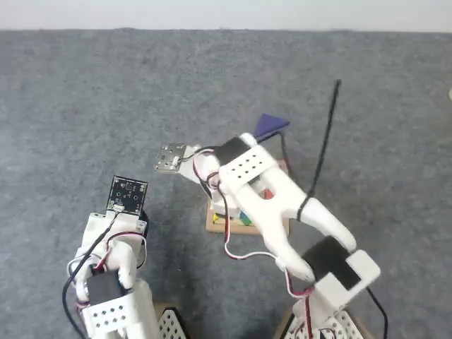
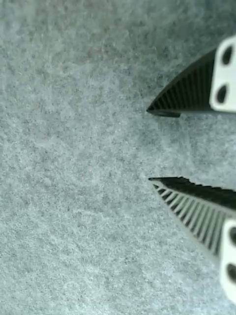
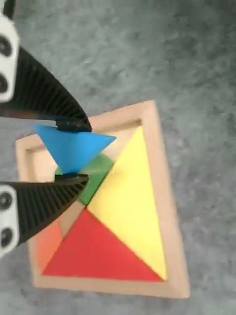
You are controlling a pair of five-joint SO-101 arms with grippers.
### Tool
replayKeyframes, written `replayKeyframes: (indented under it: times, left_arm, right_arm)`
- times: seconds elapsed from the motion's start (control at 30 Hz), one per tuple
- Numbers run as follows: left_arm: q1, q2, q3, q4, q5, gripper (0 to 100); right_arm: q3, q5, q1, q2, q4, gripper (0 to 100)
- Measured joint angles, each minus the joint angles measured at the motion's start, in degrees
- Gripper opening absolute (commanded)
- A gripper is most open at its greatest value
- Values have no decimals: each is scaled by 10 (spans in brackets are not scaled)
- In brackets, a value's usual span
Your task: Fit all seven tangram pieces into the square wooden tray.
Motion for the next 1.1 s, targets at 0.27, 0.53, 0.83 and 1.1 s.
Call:
replayKeyframes:
  times: [0.27,0.53,0.83,1.1]
  left_arm:
    - [0,0,0,0,0,193]
    - [-1,0,0,0,0,193]
    - [-1,0,0,0,0,193]
    - [0,0,0,0,0,193]
  right_arm:
    - [2,-3,-3,32,-25,58]
    - [2,-3,-3,68,-29,59]
    - [2,-3,-4,69,-29,199]
    - [2,-4,-12,69,-28,202]
